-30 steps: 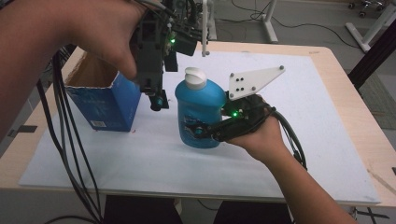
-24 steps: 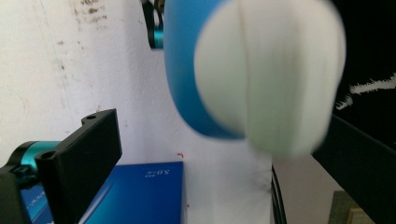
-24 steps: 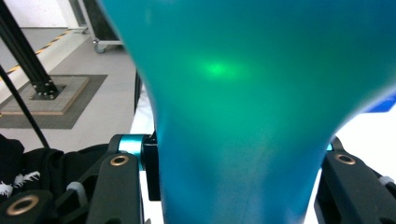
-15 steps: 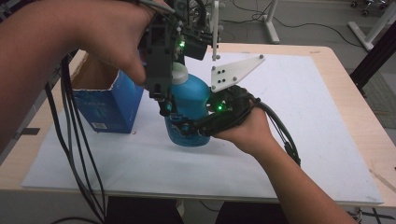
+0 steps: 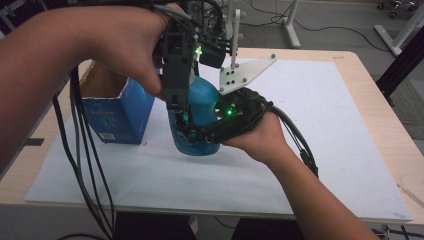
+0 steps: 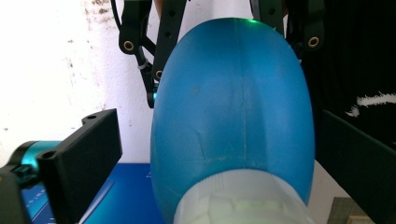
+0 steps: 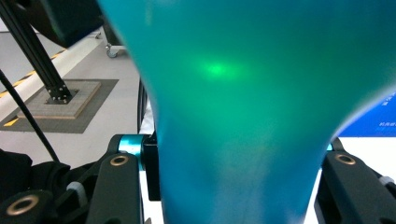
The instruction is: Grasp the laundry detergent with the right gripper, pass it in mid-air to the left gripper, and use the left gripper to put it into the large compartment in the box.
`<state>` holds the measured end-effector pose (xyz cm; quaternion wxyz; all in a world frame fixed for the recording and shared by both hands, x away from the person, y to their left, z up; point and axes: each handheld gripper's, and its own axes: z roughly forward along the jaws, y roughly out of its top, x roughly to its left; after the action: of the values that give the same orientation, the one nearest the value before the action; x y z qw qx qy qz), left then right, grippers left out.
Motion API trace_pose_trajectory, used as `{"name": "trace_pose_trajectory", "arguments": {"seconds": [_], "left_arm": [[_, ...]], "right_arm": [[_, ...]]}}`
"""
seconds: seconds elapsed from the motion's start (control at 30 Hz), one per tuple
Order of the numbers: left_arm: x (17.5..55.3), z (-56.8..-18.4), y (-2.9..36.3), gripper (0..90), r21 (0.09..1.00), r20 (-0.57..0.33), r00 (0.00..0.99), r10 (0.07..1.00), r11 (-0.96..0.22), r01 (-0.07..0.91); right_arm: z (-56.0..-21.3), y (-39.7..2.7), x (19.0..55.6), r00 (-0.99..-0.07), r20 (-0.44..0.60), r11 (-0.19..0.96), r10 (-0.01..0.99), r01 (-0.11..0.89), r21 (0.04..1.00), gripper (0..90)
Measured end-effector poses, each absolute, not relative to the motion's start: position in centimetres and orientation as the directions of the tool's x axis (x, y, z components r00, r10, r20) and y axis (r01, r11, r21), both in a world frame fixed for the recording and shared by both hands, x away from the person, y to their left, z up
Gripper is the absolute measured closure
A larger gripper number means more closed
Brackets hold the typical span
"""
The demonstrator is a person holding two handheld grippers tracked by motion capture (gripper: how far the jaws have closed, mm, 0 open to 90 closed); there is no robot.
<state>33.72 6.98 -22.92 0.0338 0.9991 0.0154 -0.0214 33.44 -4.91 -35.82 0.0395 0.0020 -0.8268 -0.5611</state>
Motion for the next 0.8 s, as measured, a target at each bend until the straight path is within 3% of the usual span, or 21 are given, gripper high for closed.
{"name": "trace_pose_trajectory", "arguments": {"seconds": [0.23,0.3,0.8], "left_arm": [[33.75,-22.80,6.82,3.9,0.072,-0.030,0.999,0.026,-0.997,0.029],[33.80,-22.80,6.84,10.4,0.067,-0.035,0.999,0.027,-0.997,0.029],[33.80,-22.89,6.63,15.7,0.062,-0.027,0.999,0.017,-0.998,0.019]], "right_arm": [[-35.84,-4.93,33.42,-0.997,0.064,0.373,-0.047,0.042,0.927,46.8],[-35.85,-4.93,33.41,-0.997,0.064,0.373,-0.046,0.042,0.927,46.8],[-35.86,-4.96,33.42,-0.997,0.067,0.361,-0.046,0.046,0.931,46.8]]}}
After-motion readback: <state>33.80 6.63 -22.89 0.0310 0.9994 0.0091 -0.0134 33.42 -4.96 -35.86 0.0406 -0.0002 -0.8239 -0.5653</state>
